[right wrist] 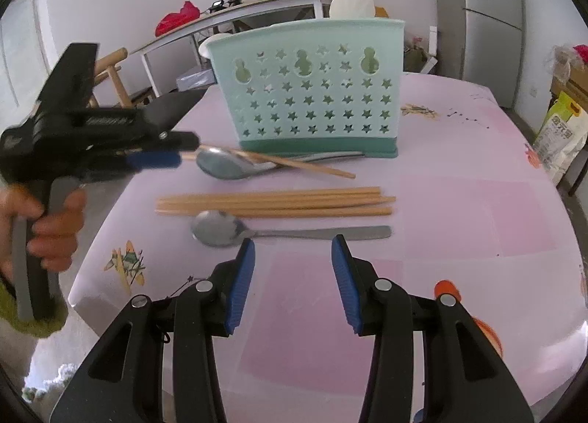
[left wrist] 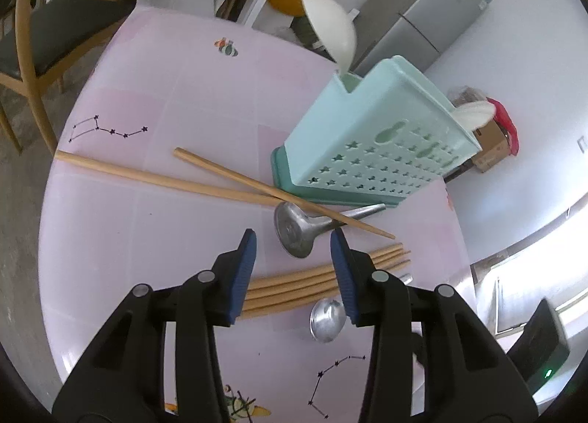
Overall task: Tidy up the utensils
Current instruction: 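Reach the left tool to the metal spoon by the holder and grasp it, then lift the metal spoon with the left tool and carry it toward the holder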
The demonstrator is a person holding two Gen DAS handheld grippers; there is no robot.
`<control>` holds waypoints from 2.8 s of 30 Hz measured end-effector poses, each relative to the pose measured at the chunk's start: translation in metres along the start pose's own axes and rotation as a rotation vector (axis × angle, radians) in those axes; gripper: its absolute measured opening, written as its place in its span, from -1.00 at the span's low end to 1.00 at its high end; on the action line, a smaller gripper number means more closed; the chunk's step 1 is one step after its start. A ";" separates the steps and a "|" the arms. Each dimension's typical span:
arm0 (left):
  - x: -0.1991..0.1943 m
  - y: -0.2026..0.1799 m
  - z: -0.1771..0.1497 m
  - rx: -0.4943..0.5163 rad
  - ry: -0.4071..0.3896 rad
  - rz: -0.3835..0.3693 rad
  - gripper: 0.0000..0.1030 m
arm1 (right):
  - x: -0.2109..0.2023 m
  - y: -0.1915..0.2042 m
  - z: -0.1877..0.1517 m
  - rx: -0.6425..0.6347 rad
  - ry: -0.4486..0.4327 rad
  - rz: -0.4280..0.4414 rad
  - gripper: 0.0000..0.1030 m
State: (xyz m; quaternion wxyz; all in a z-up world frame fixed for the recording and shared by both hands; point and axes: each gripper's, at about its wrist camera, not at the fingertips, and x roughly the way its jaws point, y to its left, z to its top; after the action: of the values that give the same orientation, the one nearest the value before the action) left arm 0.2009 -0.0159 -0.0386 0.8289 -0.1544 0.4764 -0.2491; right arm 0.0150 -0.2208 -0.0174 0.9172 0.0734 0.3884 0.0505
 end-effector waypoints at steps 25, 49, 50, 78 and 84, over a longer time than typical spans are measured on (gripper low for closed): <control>0.043 0.020 0.016 -0.106 0.088 0.047 -0.43 | 0.005 -0.007 -0.013 0.044 0.014 0.072 -0.17; 0.037 -0.009 0.007 0.064 0.024 0.123 -0.85 | 0.010 -0.006 -0.012 0.042 0.038 0.057 -0.17; 0.035 -0.009 0.007 0.061 0.022 0.121 -0.86 | 0.010 -0.006 -0.012 0.040 0.038 0.056 -0.17; -0.022 -0.012 0.020 0.026 -0.076 0.064 -0.97 | 0.008 0.004 -0.009 0.024 0.024 0.046 -0.17; -0.040 -0.033 0.014 0.152 -0.129 0.137 -0.97 | 0.007 0.003 -0.008 0.027 0.020 0.046 -0.17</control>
State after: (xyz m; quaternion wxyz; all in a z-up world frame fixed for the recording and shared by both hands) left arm 0.1876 -0.0202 0.0135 0.8823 -0.0738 0.4114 -0.2166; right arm 0.0142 -0.2156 -0.0275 0.9108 0.0942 0.3963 0.0671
